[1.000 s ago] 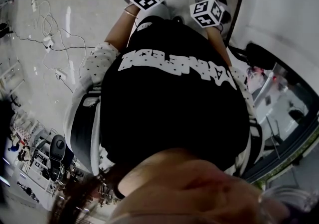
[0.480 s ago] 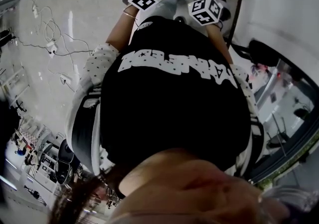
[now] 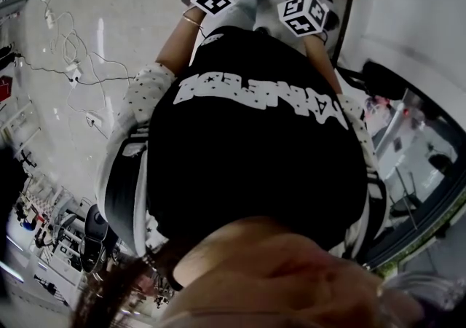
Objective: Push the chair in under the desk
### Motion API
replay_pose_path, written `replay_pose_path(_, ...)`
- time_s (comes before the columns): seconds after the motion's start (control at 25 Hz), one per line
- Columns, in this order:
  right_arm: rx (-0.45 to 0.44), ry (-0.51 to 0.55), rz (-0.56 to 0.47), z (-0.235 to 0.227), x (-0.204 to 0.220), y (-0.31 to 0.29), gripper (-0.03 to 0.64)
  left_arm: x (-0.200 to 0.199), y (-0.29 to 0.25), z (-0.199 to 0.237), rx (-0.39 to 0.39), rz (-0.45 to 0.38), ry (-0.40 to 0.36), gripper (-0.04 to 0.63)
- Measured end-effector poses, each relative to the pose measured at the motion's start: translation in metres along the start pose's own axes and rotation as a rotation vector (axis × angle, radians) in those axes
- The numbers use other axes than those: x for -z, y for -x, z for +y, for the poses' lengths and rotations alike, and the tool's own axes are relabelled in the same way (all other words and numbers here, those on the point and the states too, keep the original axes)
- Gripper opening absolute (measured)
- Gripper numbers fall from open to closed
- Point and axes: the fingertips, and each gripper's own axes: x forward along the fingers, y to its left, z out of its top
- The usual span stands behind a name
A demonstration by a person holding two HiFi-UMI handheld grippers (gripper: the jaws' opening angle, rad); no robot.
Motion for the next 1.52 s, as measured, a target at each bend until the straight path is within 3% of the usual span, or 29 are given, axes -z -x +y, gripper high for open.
replay_pose_path(1.52, 0.03, -0.037, 0.036, -0.05, -0.015, -0.048, 0.172, -0.019, -0.034, 0.059, 0.01, -0.026, -0.04, 0.196)
